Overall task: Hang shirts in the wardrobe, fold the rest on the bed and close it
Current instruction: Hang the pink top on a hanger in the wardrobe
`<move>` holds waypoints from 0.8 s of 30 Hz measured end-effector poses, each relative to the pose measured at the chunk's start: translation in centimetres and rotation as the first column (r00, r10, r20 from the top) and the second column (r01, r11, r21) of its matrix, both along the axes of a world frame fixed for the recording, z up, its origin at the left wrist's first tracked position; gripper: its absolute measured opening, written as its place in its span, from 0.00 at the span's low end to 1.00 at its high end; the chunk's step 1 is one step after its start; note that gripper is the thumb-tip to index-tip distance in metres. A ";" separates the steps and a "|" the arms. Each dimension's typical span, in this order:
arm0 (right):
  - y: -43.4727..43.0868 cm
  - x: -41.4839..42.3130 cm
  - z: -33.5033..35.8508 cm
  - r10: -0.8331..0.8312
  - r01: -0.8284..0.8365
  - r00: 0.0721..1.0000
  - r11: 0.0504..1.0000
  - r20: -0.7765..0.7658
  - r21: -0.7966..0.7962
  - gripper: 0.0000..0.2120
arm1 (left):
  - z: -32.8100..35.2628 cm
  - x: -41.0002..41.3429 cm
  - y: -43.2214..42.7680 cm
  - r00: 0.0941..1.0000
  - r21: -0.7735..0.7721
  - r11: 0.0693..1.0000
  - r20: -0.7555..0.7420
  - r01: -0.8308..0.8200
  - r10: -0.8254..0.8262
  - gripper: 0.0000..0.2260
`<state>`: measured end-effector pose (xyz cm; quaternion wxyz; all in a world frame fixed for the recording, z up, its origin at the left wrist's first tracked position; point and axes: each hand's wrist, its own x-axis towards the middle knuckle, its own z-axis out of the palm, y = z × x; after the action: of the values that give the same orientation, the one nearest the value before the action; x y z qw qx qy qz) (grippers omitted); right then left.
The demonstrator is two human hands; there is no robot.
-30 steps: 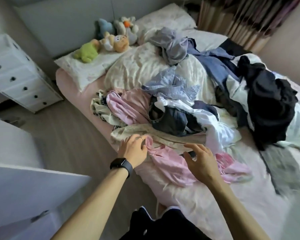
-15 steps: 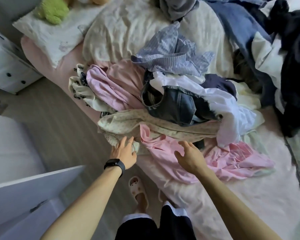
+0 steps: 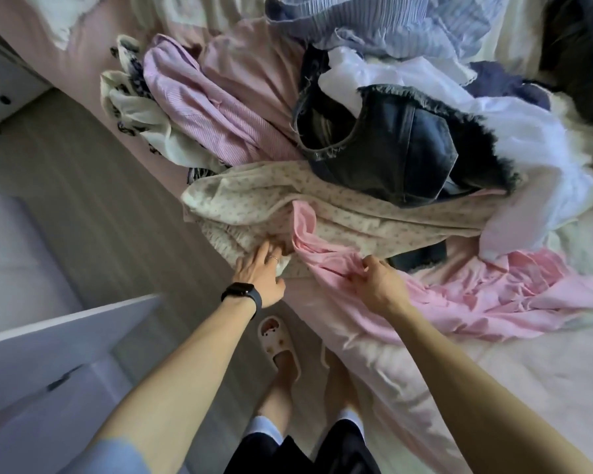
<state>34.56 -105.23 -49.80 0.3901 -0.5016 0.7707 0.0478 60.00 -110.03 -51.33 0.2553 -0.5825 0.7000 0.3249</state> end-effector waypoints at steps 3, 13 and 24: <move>0.8 -0.3 4.6 -0.083 0.100 0.990 0.984 0.116 -0.148 0.13 | 3.3 0.4 -0.4 0.992 0.017 0.994 -0.069 -0.106 0.107 0.33; -1.0 0.0 31.1 0.104 0.004 0.982 0.826 0.159 -0.564 0.13 | 27.8 -0.6 -3.8 0.827 -0.230 0.941 -0.556 -0.247 0.081 0.32; -8.7 7.4 48.5 0.392 -0.087 0.897 0.612 0.205 -0.786 0.15 | 51.5 3.3 -5.9 0.493 -0.212 0.836 -0.866 -0.507 0.080 0.11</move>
<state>41.92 -113.90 -1.30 0.2663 -0.7180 0.5585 -0.3186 63.27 -115.92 0.19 -0.3062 -0.5133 0.6753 0.4322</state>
